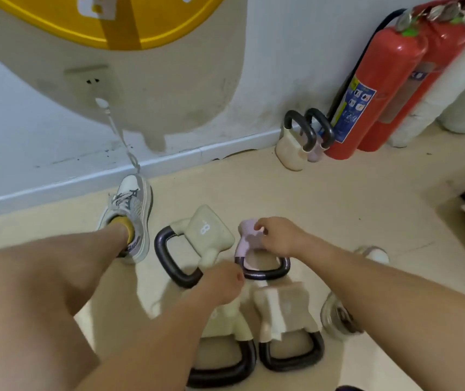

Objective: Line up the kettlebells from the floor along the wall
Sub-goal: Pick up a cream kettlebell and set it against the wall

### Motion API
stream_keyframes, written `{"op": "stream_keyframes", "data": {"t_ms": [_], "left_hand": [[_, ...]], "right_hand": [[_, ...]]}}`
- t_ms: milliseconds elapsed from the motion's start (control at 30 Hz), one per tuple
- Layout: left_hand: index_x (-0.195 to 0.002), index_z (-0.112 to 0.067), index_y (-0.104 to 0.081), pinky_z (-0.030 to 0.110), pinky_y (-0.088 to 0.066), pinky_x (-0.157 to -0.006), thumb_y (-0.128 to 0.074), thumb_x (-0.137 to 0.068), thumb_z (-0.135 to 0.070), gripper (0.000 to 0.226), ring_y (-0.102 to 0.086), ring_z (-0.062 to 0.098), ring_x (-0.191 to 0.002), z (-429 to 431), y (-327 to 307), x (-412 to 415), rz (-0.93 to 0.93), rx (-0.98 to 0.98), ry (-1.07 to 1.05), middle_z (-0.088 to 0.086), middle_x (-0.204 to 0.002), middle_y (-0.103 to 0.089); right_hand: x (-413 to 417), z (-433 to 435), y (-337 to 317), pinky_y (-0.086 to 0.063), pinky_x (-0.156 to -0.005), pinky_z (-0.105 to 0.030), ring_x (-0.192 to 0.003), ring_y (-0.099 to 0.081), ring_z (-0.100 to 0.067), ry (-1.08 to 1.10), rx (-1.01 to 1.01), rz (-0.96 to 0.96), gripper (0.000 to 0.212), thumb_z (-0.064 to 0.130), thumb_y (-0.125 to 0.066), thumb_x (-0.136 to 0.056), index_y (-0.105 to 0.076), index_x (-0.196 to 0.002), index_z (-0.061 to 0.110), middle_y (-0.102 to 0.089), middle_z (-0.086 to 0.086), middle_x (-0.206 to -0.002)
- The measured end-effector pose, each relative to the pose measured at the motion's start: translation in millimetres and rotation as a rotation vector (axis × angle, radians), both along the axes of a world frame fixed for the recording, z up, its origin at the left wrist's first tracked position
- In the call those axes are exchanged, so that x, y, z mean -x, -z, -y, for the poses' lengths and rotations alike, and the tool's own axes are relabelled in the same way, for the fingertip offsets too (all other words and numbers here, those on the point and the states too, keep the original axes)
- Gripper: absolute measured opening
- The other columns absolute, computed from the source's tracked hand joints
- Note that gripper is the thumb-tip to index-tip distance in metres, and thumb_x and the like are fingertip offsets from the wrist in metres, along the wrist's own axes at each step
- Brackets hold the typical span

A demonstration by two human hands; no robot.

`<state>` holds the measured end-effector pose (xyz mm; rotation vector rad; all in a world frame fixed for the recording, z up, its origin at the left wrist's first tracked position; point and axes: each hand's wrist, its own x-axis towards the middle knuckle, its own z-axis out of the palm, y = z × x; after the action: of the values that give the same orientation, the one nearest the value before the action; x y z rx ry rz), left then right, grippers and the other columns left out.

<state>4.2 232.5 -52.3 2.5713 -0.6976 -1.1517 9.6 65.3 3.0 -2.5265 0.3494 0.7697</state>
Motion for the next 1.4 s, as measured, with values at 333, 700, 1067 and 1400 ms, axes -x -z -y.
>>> {"op": "stream_keyframes", "data": {"t_ms": [333,700,1067,1400], "left_hand": [[-0.111,-0.009,-0.064,0.037,-0.050,-0.082,-0.042,-0.094,-0.013,0.028,-0.061,0.027,-0.102,-24,11,12,0.086,-0.153,-0.077,0.008,-0.109,-0.066],[-0.115,-0.007,-0.051,0.039,-0.048,-0.083,-0.061,-0.088,-0.020,0.031,-0.059,0.034,-0.104,-78,106,-51,-0.047,0.008,-1.279,0.016,-0.119,-0.058],[-0.097,-0.013,-0.057,0.032,-0.050,-0.071,-0.071,-0.075,-0.042,0.039,-0.062,0.029,-0.085,-101,151,-74,-0.101,-0.084,-1.352,0.006,-0.088,-0.065],[-0.100,-0.019,-0.056,0.036,-0.054,-0.078,-0.071,-0.062,-0.051,0.052,-0.065,0.029,-0.088,-106,152,-92,-0.152,-0.177,-1.189,0.006,-0.095,-0.068]], "right_hand": [[40,-34,74,-0.044,-0.071,-0.029,-0.098,-0.060,-0.028,0.122,-0.198,0.004,0.032,0.011,-0.041,-0.091,-0.052,-0.120,0.016,-0.060,-0.010,-0.113],[-20,-141,118,-0.040,-0.099,-0.030,-0.123,-0.051,-0.025,0.014,-0.442,-0.047,0.050,0.006,-0.039,-0.091,-0.043,-0.140,0.015,-0.053,-0.009,-0.138],[-31,-174,161,-0.028,-0.104,-0.045,-0.126,-0.046,-0.027,-0.467,-0.026,-0.068,0.074,0.012,-0.042,-0.091,0.000,-0.152,0.007,-0.051,-0.010,-0.138],[-46,-181,164,-0.021,-0.105,-0.047,-0.129,-0.043,-0.030,-0.401,0.040,-0.168,0.081,0.007,-0.051,-0.085,-0.004,-0.150,0.001,-0.054,-0.014,-0.134]]}}
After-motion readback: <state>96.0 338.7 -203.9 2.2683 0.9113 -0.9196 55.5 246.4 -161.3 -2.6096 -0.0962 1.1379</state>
